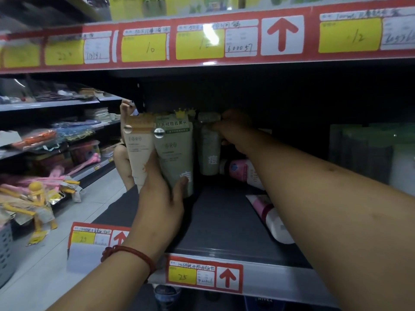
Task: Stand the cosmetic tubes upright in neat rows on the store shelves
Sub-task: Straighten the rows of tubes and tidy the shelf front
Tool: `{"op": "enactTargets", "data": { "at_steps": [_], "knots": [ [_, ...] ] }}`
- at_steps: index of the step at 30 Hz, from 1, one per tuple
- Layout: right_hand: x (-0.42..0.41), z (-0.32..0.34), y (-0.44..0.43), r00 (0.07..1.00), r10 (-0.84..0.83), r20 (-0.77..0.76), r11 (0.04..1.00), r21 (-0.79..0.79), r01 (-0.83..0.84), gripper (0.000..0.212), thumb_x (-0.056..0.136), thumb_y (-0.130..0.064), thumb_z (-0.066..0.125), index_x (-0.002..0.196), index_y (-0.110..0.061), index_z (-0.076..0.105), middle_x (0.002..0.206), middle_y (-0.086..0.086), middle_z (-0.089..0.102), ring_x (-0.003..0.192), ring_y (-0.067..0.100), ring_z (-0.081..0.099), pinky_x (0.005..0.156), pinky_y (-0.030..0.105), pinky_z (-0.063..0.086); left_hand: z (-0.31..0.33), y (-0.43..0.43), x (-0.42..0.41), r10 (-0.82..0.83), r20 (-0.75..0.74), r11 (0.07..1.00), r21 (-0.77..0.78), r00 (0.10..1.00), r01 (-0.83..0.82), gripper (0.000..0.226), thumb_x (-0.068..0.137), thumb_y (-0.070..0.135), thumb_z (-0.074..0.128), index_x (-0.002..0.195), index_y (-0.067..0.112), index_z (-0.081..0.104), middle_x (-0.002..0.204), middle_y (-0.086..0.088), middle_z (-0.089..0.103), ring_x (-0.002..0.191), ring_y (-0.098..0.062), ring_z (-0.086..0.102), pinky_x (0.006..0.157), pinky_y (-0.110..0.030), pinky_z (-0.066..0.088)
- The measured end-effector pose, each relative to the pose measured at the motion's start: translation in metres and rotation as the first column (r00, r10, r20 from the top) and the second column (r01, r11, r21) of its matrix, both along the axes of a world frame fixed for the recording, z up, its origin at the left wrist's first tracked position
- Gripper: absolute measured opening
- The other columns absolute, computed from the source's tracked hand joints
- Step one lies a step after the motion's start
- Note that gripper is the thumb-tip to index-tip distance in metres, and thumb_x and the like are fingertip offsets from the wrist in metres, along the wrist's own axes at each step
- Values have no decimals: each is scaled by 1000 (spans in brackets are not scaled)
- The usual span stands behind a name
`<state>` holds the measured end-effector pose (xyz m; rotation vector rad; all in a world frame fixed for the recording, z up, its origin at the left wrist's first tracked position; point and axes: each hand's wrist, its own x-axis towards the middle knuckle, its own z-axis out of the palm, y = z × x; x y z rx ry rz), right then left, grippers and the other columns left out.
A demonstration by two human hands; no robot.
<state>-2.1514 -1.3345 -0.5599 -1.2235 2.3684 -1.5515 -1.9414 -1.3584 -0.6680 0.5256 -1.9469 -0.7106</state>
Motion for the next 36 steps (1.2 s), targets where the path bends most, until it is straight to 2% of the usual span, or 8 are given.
{"op": "enactTargets", "data": {
  "at_steps": [3, 6, 11, 18, 26, 31, 33, 36],
  "knots": [
    [0, -17, 7, 969, 100, 226, 991, 61, -117, 23, 84, -7, 73, 106, -10, 64, 102, 13, 70, 68, 18, 64, 49, 25, 53, 0, 0, 0, 4, -1, 1000, 22, 1000, -4, 65, 98, 25, 60, 149, 37, 21, 140, 3, 56, 125, -20, 58, 106, -46, 48],
    [3, -39, 12, 944, 126, 304, 986, 70, -154, 39, 84, -3, 74, 121, -1, 59, 109, 19, 68, 65, 21, 64, 45, 25, 55, 1, 0, 0, 8, -9, 999, 39, 1000, -8, 63, 98, 23, 61, 148, 34, 24, 138, 3, 57, 122, -19, 59, 104, -40, 48],
    [3, -42, 7, 953, 85, 291, 995, 21, -95, 44, 84, 1, 73, 123, 0, 55, 120, 21, 63, 96, 40, 68, 79, 50, 59, 1, -1, 0, 18, -21, 997, 78, 1000, -16, 48, 98, 25, 61, 138, 32, 35, 128, 10, 57, 119, -20, 60, 97, -31, 46],
    [1, -46, -2, 956, 57, 287, 998, 3, -61, 39, 83, 3, 73, 120, 1, 59, 111, 23, 67, 85, 40, 71, 74, 53, 60, 2, -2, -1, 7, -32, 994, 108, 999, -3, 36, 98, 26, 61, 123, 37, 37, 122, 10, 59, 115, -15, 59, 91, -25, 43],
    [3, -44, 3, 945, 90, 316, 995, 16, -100, 37, 85, 10, 68, 119, 2, 57, 113, 23, 65, 93, 40, 69, 77, 48, 59, 2, 0, 0, -39, -6, 992, 116, 999, 40, 40, 98, 26, 61, 134, 26, 44, 130, 11, 59, 122, -11, 57, 101, -28, 46],
    [4, -31, 33, 952, 134, 274, 974, 139, -177, 18, 80, 14, 68, 76, 0, 57, 68, 12, 67, 74, 26, 71, 75, 39, 62, 0, -8, -2, -12, 25, 995, 97, 1000, 9, 40, 95, 36, 62, 131, 24, 49, 132, 2, 61, 121, -18, 59, 103, -45, 50],
    [12, -24, 50, 970, 158, 184, 958, 210, -196, 16, 77, 11, 72, 82, -1, 63, 81, 20, 70, 87, 34, 72, 87, 47, 58, 0, -8, -2, -20, 30, 996, 92, 999, 17, 41, 95, 34, 64, 132, 24, 50, 132, 2, 61, 123, -17, 59, 104, -44, 50],
    [29, -17, 73, 923, 278, 266, 928, 175, -330, 35, 79, 13, 69, 112, 6, 60, 98, 25, 65, 86, 34, 70, 86, 44, 59, 3, -5, -2, -73, 48, 993, 101, 996, 68, 44, 95, 30, 66, 136, 25, 53, 134, 7, 63, 123, -11, 58, 105, -35, 49]
  ]
}}
